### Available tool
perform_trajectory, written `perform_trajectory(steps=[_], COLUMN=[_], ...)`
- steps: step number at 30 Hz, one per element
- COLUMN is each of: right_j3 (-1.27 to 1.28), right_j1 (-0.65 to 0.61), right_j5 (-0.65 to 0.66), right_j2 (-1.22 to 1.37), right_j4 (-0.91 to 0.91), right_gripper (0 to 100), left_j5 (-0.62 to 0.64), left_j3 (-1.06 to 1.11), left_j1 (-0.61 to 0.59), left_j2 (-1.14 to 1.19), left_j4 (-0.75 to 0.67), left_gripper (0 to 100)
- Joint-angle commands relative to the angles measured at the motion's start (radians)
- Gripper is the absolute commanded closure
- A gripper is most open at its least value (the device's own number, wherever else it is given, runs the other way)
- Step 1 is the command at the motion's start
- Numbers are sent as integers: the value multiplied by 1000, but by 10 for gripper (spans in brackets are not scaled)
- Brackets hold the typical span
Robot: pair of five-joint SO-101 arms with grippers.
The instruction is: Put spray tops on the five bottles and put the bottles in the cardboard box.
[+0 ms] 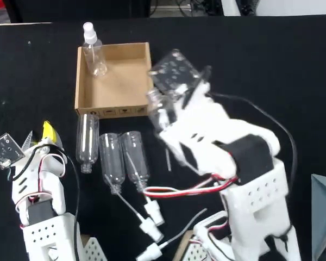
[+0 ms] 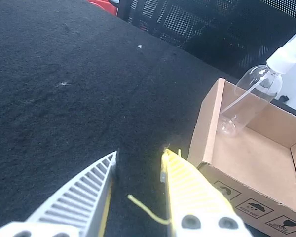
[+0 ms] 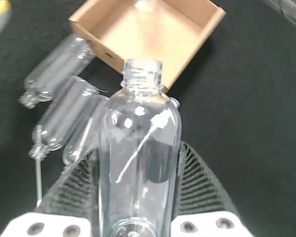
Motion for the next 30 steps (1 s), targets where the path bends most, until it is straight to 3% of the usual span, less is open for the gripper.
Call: perform_trajectory(steps=[1,7,11,19,30], right_j3=[128,294,389,558,743], right_j1=[87,149,150,199,287], right_j5=[21,21,20,-83,-184], right_j2=[-111,-173,-171,-171,-171], right_j4=[-137,-310,-436,-687,-956], right_gripper=[987,987,987,987,987], left_j5=[-9,-15,-98,-186,-348], left_j3=[22,22,21,-147,-170], left_j1=[-10,-5,-4,-2,97], left_j2=[-12,-12,-12,-12,-12], left_j4=[-18,-18,-5,347,377], left_gripper=[866,866,866,866,866])
